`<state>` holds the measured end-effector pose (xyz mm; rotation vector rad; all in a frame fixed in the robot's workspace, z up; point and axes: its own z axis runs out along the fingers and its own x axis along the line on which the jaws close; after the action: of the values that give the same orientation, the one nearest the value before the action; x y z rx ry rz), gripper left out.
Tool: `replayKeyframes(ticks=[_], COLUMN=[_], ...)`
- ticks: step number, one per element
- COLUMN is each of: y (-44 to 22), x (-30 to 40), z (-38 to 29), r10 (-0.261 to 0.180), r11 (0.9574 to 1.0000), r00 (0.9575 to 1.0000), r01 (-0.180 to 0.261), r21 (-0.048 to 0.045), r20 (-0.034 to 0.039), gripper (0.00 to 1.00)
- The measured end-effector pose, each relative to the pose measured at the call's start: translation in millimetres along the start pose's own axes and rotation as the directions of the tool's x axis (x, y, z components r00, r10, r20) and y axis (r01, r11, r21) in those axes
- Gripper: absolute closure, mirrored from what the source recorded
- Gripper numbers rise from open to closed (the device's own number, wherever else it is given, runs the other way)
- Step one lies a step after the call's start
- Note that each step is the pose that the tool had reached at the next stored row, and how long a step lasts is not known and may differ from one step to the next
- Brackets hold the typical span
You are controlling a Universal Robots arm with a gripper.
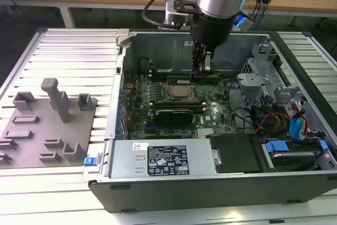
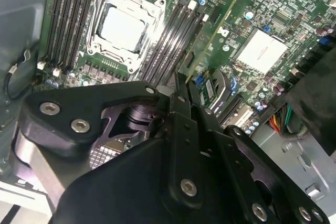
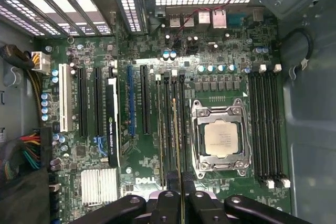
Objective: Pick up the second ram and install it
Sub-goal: 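Insert the second ram into the second slot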
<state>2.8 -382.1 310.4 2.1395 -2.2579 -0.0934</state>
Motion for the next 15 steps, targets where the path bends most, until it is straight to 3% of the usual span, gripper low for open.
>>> replayKeyframes(ticks=[15], y=[-1.1], x=[0.3], z=[17.2], r10=[0.000], r11=[1.0000], r00=[1.0000], r01=[0.000], r21=[-0.0001], r20=[0.0000], gripper=[0.87])
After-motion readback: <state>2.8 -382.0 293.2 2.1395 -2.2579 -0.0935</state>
